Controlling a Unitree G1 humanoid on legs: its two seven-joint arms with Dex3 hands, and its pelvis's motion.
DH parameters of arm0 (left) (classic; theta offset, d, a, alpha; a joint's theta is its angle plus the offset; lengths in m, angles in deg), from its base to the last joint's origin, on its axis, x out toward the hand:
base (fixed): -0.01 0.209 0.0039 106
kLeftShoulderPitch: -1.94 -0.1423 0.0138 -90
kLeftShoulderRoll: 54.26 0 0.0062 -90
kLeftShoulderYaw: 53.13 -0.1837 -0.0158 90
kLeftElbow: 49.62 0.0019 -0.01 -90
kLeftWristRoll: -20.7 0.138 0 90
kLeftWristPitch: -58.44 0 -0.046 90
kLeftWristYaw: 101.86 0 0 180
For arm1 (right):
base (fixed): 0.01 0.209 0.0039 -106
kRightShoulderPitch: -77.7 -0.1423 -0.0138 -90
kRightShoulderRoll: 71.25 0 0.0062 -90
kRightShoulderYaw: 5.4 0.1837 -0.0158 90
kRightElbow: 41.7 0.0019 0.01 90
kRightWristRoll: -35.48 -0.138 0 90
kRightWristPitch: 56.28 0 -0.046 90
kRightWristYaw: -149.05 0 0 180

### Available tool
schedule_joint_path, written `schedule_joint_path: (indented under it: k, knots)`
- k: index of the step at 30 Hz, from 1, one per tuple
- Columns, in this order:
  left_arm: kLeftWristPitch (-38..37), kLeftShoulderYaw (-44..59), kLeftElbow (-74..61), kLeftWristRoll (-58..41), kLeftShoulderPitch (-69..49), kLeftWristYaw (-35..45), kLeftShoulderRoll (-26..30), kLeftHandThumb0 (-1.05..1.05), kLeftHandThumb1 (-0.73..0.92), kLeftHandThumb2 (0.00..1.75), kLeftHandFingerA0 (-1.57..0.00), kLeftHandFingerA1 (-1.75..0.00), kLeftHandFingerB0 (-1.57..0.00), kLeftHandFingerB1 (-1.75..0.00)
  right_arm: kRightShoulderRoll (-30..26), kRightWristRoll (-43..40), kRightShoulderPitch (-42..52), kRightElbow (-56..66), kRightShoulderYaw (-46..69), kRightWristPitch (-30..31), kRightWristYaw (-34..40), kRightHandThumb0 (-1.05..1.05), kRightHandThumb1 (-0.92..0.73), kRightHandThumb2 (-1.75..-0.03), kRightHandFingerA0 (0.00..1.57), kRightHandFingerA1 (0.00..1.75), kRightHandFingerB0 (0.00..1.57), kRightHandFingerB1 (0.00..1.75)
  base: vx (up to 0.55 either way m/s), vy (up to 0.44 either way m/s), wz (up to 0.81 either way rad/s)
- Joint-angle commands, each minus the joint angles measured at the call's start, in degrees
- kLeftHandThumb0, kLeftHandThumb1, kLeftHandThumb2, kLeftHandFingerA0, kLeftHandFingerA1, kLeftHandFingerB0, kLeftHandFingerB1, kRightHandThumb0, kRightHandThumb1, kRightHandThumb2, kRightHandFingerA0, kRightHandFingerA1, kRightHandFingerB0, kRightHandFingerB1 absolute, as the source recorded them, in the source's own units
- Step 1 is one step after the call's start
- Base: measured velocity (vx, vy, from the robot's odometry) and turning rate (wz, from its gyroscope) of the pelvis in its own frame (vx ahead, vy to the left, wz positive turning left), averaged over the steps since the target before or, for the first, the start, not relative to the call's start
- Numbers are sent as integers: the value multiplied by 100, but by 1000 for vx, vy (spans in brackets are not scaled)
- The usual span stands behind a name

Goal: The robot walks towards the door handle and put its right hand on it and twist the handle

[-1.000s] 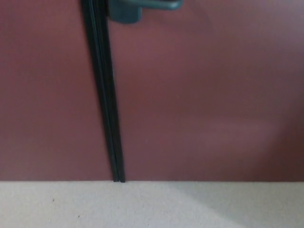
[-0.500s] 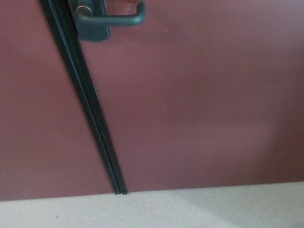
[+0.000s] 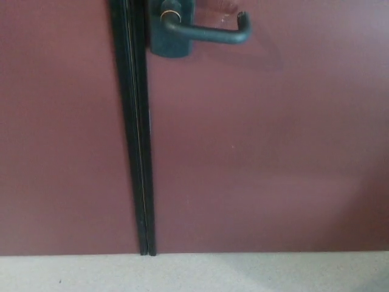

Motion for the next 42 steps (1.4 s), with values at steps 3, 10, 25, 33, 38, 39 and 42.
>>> schedule_joint_path:
  k: [3, 10, 25, 33, 38, 39, 42]
  knots:
    - [49, 15, 12, 29, 8, -6, -27, -8, 45, 88, -31, -54, -17, -48, -4, 15, 34, -21, 5, -30, 30, -59, -45, -75, 31, 46, 26, 42, 107, -36, 6]
    - [102, 36, 24, 19, 126, 66, -13, -8, 45, 88, -31, -54, -16, -47, 17, -18, -1, -13, 31, 0, 36, -59, -45, -75, 31, 46, 26, 42, 33, 87, 1]
    - [224, -25, 14, 95, 287, 26, -7, -9, 45, 88, -30, -54, -16, -47, 30, 13, -2, -31, 35, 20, 37, -59, -45, -75, 31, 46, 26, 42, 152, 162, -4]
    - [238, -52, 21, 113, 270, 19, 21, -9, 45, 88, -30, -54, -16, -47, 50, -31, 5, -39, 52, 35, -26, -59, -45, -75, 32, 47, 26, 42, 207, -24, 6]
    - [219, -72, 9, 119, 237, 23, 34, -9, 45, 88, -31, -54, -16, -47, 65, 43, -15, -50, -17, 52, 11, -60, -46, -76, 33, 47, 26, 42, 273, 51, 2]
    - [205, -82, 12, 127, 227, 31, 43, -9, 45, 88, -31, -54, -16, -47, 67, 57, -7, -57, -37, 42, 22, -60, -46, -76, 34, 47, 26, 42, 232, 105, 2]
    - [189, -101, 11, 137, 221, 31, 49, -9, 45, 88, -31, -54, -16, -47, 65, 63, -8, -61, -59, 40, 38, -60, -46, -76, 34, 47, 26, 42, 192, 36, -9]
